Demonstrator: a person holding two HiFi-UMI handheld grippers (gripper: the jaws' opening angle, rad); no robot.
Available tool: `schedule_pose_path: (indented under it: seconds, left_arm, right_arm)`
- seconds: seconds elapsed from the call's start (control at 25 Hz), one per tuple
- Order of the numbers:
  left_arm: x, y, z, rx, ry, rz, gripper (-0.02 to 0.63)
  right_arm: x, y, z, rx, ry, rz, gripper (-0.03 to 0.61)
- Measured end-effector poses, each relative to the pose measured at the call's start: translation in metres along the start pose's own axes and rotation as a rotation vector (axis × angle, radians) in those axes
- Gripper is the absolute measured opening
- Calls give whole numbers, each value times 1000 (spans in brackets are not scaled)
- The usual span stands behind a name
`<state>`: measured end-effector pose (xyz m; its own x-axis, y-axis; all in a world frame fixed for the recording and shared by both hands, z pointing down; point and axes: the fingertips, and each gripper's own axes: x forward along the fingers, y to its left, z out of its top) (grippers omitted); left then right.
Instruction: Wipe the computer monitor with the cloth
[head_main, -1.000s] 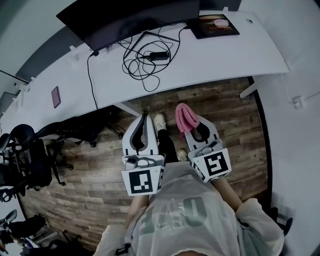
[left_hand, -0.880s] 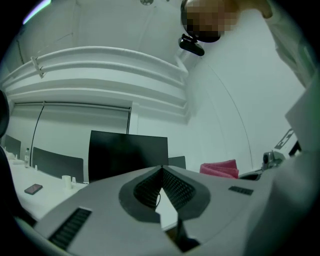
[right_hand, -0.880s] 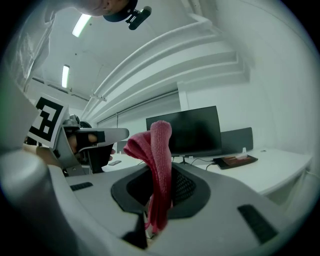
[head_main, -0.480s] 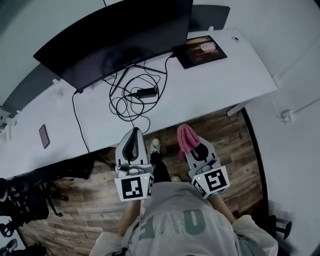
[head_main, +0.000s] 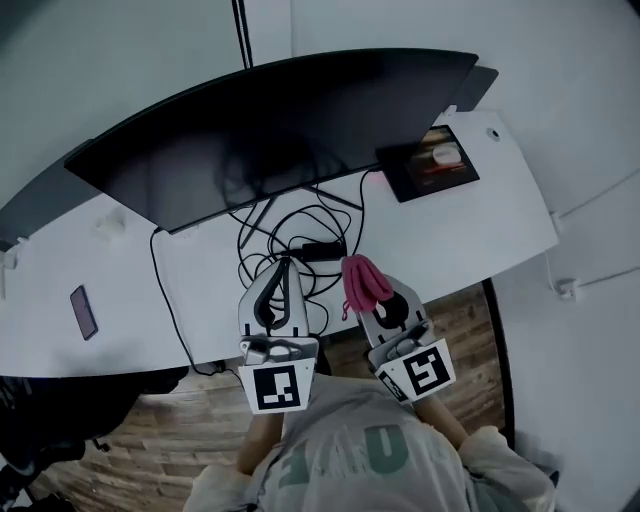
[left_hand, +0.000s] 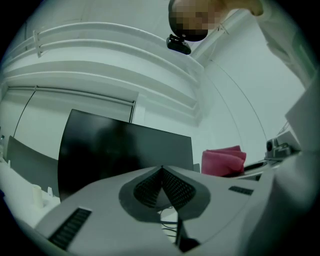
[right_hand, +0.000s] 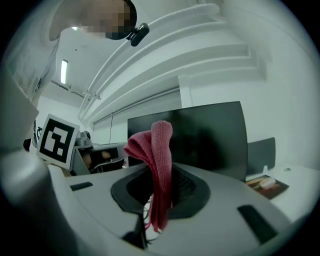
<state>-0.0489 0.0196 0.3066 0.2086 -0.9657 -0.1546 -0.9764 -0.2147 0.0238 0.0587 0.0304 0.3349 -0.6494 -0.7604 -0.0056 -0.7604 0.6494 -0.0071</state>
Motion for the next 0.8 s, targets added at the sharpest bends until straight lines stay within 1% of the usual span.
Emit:
schedule_pose_path:
  seconds: [0.12,0.24,0.32,0.4,0.48,0.6,0.8]
  left_arm:
    - [25,26,0,3,-13,-6,14]
    - [45,45,-6,-40,-29,-44,15]
    - [57,56,-16,-42,-5,-47,15]
    - [69,63,-24,-39,19,-30,15]
    - [80,62,-27,-49,26,-20,15]
    - [94,55,-27,-41,31,-12,15]
    - [111,43,-24,-21,41,26,14]
  right_arm:
    - [47,1,15,14,-42,24,60]
    - [80,1,18,15,-50,44,60]
    - [92,-3,15,9,-42,34,60]
    - [98,-13,11,20,-33,15,60]
    - [100,-25,8,43,-27,3,60]
    - [105,-43,7,79,-38,-1,60]
    - [114,-69,16,93,-67,37,60]
